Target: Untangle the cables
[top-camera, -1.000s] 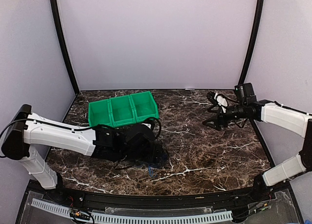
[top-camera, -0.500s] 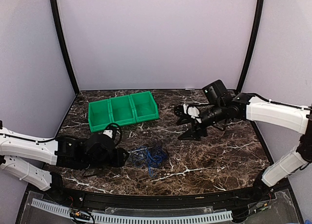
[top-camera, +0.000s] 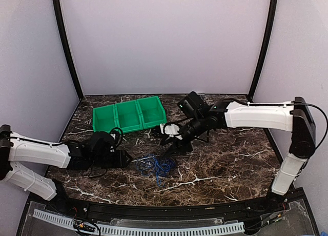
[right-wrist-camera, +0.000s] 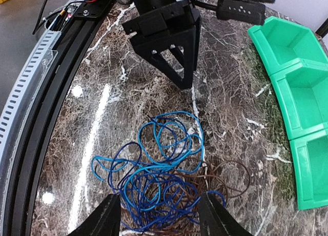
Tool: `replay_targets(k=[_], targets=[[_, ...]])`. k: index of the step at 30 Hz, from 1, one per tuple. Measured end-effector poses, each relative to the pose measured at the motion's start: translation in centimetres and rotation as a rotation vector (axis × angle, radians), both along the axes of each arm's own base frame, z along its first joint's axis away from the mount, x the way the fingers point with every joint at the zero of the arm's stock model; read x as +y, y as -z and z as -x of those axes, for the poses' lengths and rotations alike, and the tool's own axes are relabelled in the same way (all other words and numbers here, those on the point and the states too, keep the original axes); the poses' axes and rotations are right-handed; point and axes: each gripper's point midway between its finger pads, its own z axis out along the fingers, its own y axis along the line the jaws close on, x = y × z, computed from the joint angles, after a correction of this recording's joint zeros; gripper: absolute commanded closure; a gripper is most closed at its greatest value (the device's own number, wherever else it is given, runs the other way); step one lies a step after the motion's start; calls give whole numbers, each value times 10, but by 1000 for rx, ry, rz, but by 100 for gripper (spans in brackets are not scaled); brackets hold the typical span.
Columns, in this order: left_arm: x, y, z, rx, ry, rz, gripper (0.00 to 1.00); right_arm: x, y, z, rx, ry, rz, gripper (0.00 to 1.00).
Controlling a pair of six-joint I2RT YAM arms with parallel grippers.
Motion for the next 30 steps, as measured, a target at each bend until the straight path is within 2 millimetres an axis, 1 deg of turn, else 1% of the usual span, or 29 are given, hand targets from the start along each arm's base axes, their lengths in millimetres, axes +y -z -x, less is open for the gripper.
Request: replay_targets(k=[2, 4, 7, 10, 14, 15, 18, 19, 24, 26, 28, 30], targets=[[-1, 9, -5, 23, 19, -15, 54, 9, 8, -2, 16, -7, 8, 45], [-3, 17, -8, 55, 38, -20, 54, 16, 16, -4, 26, -8, 16, 41], [-10, 25, -13, 97, 76, -11, 54, 26, 23, -7, 35, -5, 21, 28], [-21, 28, -14, 117, 121, 16, 56, 35, 29, -4, 37, -20, 20, 24], [-34, 31, -12, 143, 178, 43, 61, 43, 39, 7, 48, -43, 30, 23], [-37, 31, -11, 147, 190, 48, 64, 43, 41, 8, 51, -44, 31, 23], [-40, 35, -9, 159, 208, 56, 71, 42, 47, 11, 60, -44, 33, 23], [-42, 35, -10, 158, 212, 61, 75, 41, 50, 12, 62, -43, 36, 23], [-48, 39, -14, 162, 215, 73, 90, 29, 76, 17, 72, -32, 70, 23], [-50, 40, -16, 162, 214, 78, 95, 23, 87, 19, 74, -24, 91, 24], [-51, 41, -17, 161, 207, 83, 99, 20, 92, 19, 72, -19, 98, 25], [-50, 41, -17, 163, 196, 86, 100, 21, 94, 17, 62, -11, 94, 25]])
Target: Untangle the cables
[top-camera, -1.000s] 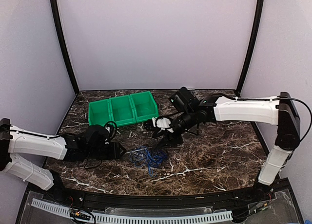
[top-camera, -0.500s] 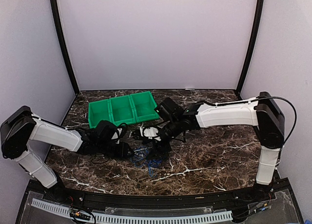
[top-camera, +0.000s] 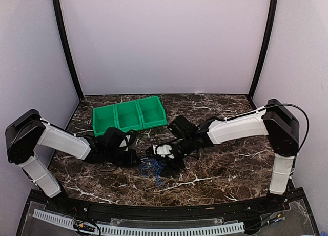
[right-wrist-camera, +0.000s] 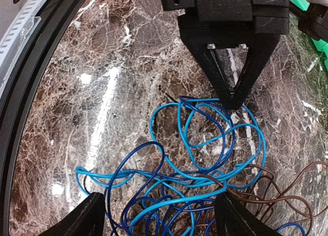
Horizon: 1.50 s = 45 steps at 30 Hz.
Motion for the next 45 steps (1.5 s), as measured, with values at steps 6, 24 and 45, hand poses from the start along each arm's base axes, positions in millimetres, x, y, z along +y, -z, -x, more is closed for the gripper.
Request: replay_targets(k=[6, 24, 45], targets=[[10, -26, -3, -58, -52, 17, 100, 1, 9, -8, -36, 31, -5, 34], [104, -313, -9, -574, -368, 99, 100, 9, 40, -17, -31, 43, 26, 61], [131, -366, -4, -675, -411, 34, 100, 3, 36, -13, -10, 45, 63, 40]])
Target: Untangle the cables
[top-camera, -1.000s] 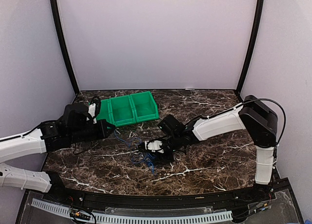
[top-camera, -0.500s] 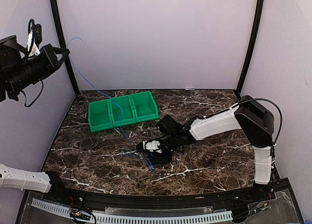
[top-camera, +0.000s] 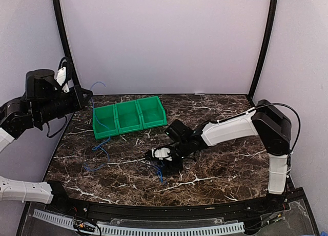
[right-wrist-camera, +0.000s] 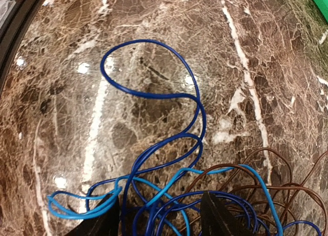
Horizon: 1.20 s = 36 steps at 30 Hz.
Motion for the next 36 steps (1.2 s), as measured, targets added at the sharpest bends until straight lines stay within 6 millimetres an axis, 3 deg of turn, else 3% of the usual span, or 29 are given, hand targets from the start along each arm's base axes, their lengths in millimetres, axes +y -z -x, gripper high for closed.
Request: replay_targets(k=[2, 5, 13, 17, 23, 29, 32, 36], targets=[[-4, 33, 0, 62, 9, -17, 100, -4, -7, 2, 5, 0, 11, 33], [-4, 59, 4, 105, 13, -13, 100, -5, -29, 4, 1, -4, 6, 25], [-7, 80, 6, 124, 22, 28, 100, 12, -126, -1, -50, -20, -140, 21], [-12, 87, 3, 133, 27, 27, 100, 16, -150, 2, -24, -29, -175, 21], [-20, 85, -6, 132, 33, 2, 100, -4, -166, -1, 38, 7, -189, 19], [-25, 52, -19, 74, 23, -31, 100, -40, -180, -12, 25, 65, -218, 23], [-23, 32, -22, 31, 11, -36, 100, -42, -162, -6, 43, 53, -180, 25], [-18, 8, -24, -15, -9, -42, 100, -39, -113, -3, 89, 56, -65, 27]])
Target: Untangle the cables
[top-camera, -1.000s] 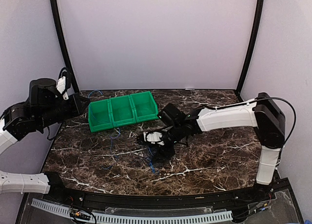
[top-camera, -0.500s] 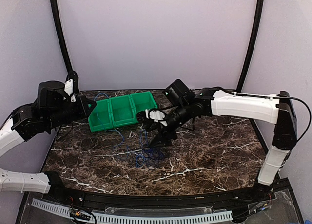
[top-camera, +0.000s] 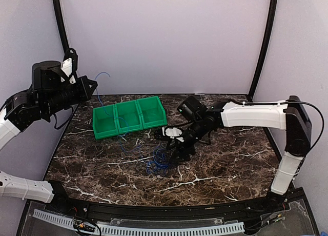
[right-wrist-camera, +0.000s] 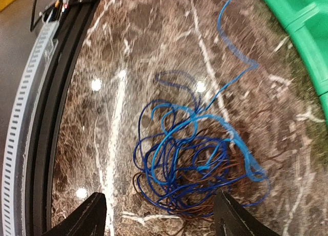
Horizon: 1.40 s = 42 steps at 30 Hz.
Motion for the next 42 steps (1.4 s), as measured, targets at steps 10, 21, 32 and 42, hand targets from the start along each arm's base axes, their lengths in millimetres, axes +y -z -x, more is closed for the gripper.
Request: replay_targets(k=[10, 21, 32, 42], targets=[[8, -33, 1, -64, -23, 2, 100, -13, 52, 10, 67, 4, 180, 26], [27, -58, 7, -119, -68, -28, 100, -41, 31, 3, 45, 87, 165, 25], [8, -82, -31, -115, -112, -221, 100, -116, -29, -80, 77, 431, -108, 22], [21, -138, -62, -221, -274, -374, 100, -157, 22, -82, 83, 527, -70, 23]])
